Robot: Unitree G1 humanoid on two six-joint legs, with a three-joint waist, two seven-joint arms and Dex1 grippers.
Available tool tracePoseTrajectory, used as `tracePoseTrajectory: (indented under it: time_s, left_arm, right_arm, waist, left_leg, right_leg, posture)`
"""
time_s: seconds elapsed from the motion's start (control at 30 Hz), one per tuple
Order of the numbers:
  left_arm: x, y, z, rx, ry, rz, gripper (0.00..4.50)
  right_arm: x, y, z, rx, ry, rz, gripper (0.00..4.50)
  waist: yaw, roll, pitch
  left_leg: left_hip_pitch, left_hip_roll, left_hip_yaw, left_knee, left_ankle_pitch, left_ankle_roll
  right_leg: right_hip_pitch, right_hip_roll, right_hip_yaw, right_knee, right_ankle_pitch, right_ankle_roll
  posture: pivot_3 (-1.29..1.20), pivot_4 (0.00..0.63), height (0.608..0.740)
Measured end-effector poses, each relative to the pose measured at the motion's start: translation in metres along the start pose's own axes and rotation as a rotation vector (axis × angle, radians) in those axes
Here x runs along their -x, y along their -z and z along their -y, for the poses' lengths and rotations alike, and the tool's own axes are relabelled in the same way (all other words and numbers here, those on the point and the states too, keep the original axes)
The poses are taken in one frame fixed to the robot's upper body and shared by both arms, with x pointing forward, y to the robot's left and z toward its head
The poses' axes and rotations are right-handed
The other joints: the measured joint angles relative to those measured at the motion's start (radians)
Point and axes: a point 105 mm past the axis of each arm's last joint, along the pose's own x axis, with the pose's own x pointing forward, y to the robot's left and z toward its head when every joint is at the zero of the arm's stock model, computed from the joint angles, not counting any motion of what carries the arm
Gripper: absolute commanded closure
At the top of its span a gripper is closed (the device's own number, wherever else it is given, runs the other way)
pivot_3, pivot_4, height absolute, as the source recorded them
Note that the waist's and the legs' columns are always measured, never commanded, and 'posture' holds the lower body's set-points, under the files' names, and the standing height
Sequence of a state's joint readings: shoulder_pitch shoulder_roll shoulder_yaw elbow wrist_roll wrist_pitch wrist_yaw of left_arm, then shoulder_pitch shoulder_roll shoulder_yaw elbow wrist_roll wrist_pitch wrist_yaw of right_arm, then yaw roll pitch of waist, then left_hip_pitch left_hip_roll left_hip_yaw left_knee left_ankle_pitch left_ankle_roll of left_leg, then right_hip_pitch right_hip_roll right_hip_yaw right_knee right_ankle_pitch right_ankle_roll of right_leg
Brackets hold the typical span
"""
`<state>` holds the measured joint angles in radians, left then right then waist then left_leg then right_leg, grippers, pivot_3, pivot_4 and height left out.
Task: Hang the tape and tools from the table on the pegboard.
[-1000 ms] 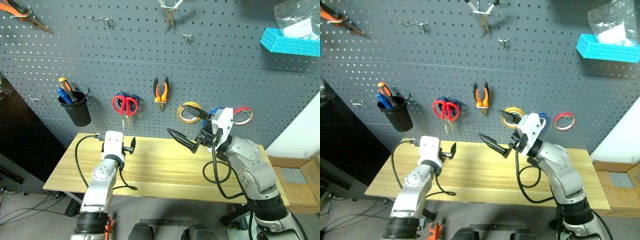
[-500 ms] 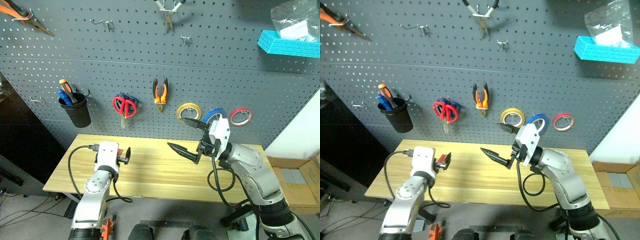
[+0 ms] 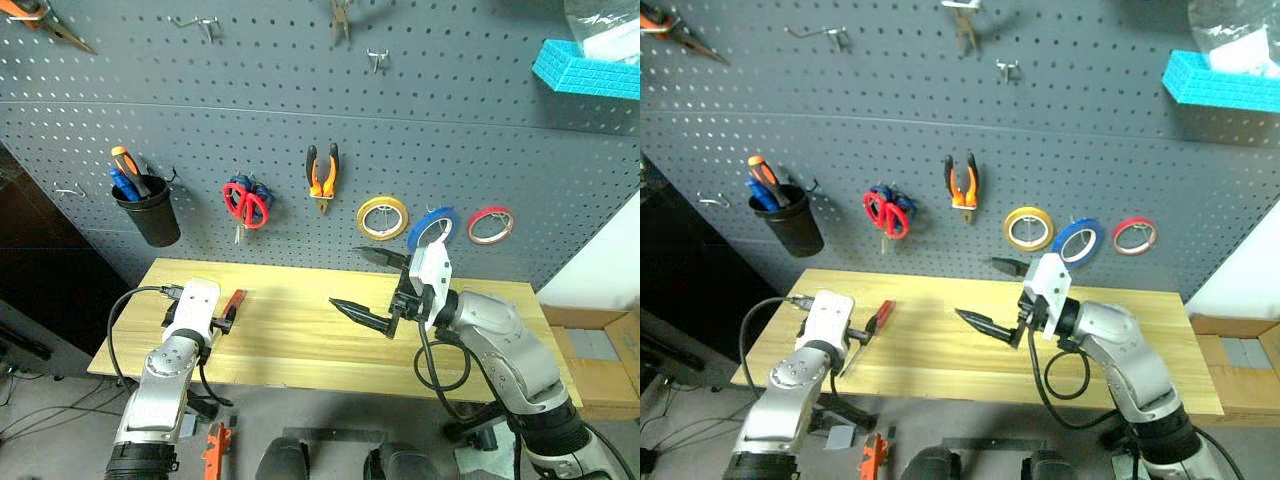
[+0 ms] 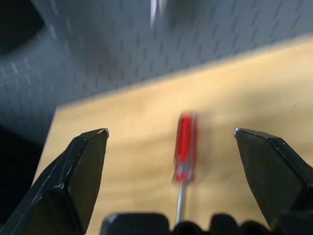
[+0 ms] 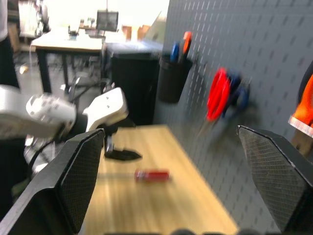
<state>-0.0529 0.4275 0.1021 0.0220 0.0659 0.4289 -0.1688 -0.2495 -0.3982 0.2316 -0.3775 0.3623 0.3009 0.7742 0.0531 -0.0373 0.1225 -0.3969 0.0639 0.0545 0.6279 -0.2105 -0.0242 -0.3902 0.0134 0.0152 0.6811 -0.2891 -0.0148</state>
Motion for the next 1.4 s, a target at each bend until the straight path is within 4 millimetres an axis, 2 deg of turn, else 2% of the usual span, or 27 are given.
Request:
tracePoseTrajectory:
  time_s: [0.2,0.43,0.57,0.7,0.83,0.9,1.17,1.27,1.4]
  left_arm:
    - [-0.01,-0.007,-0.006,-0.009,0.017,0.003,0.06]
    - [-0.031,-0.012,-0.028,-0.057,0.024,-0.038,0.06]
    - [-0.041,-0.02,-0.026,-0.059,0.058,-0.031,0.06]
    - [-0.047,-0.018,-0.021,-0.039,0.102,-0.052,0.06]
    - [-0.054,-0.019,-0.016,-0.021,0.137,-0.071,0.06]
    - [-0.057,-0.026,-0.017,-0.011,0.144,-0.065,0.06]
    - [-0.06,-0.03,-0.014,0.011,0.198,-0.065,0.06]
    - [-0.06,-0.029,-0.015,0.028,0.208,-0.079,0.64]
    - [-0.061,-0.026,-0.016,0.051,0.204,-0.093,2.02]
  right_arm:
    - [0.004,0.023,-0.005,-0.032,-0.008,-0.08,0.0]
    - [0.01,0.044,-0.008,-0.017,-0.029,-0.187,0.0]
    - [0.005,0.042,-0.008,-0.015,-0.036,-0.186,0.0]
    - [0.005,0.044,-0.007,-0.029,-0.037,-0.202,0.0]
    - [0.007,0.044,-0.008,-0.026,-0.048,-0.216,0.0]
    - [0.009,0.045,-0.007,-0.026,-0.056,-0.23,0.0]
    - [0.01,0.046,-0.007,-0.029,-0.057,-0.239,0.0]
    - [0.01,0.046,-0.007,-0.029,-0.059,-0.242,0.0]
    - [0.009,0.044,-0.007,-0.025,-0.063,-0.238,0.0]
  waist:
    - [0.0,-0.001,0.035]
    - [0.0,-0.002,0.082]
    - [0.0,-0.002,0.107]
    - [-0.002,-0.003,0.119]
    - [-0.003,-0.003,0.142]
    - [-0.003,-0.003,0.157]
    - [-0.007,-0.002,0.181]
    - [-0.007,-0.001,0.182]
    - [-0.009,-0.001,0.182]
  left_leg:
    - [-0.002,0.0,-0.001,0.0,0.0,0.0]
    - [-0.005,0.0,-0.001,0.0,0.0,0.0]
    - [-0.007,0.0,-0.001,0.0,0.0,0.0]
    - [-0.02,0.0,-0.002,0.001,0.0,0.0]
    - [-0.021,0.0,-0.003,0.001,0.0,0.0]
    - [-0.021,0.0,-0.004,0.001,0.0,0.0]
    - [-0.021,0.0,-0.004,0.0,0.0,-0.001]
    - [-0.021,0.0,-0.003,0.0,0.0,-0.001]
    - [-0.021,0.0,-0.003,0.001,0.0,-0.001]
  right_leg:
    - [-0.001,0.0,-0.001,-0.001,0.0,0.0]
    - [-0.004,0.0,-0.001,-0.001,0.0,0.0]
    - [-0.007,-0.001,-0.001,-0.001,0.0,0.001]
    - [-0.019,0.0,-0.003,0.0,0.001,0.002]
    - [-0.019,-0.001,-0.004,0.0,0.001,0.003]
    - [-0.019,-0.001,-0.004,0.0,0.002,0.003]
    - [-0.019,-0.001,-0.005,0.0,0.002,0.004]
    - [-0.019,-0.001,-0.005,0.0,0.002,0.004]
    - [-0.019,-0.001,-0.005,0.0,0.002,0.005]
  posture:
    - [0.14,0.21,0.74]
    - [0.13,0.262,0.74]
    - [0.13,0.289,0.74]
    - [0.12,0.313,0.74]
    - [0.11,0.339,0.74]
    - [0.11,0.344,0.74]
    - [0.1,0.353,0.74]
    - [0.1,0.348,0.74]
    - [0.11,0.341,0.74]
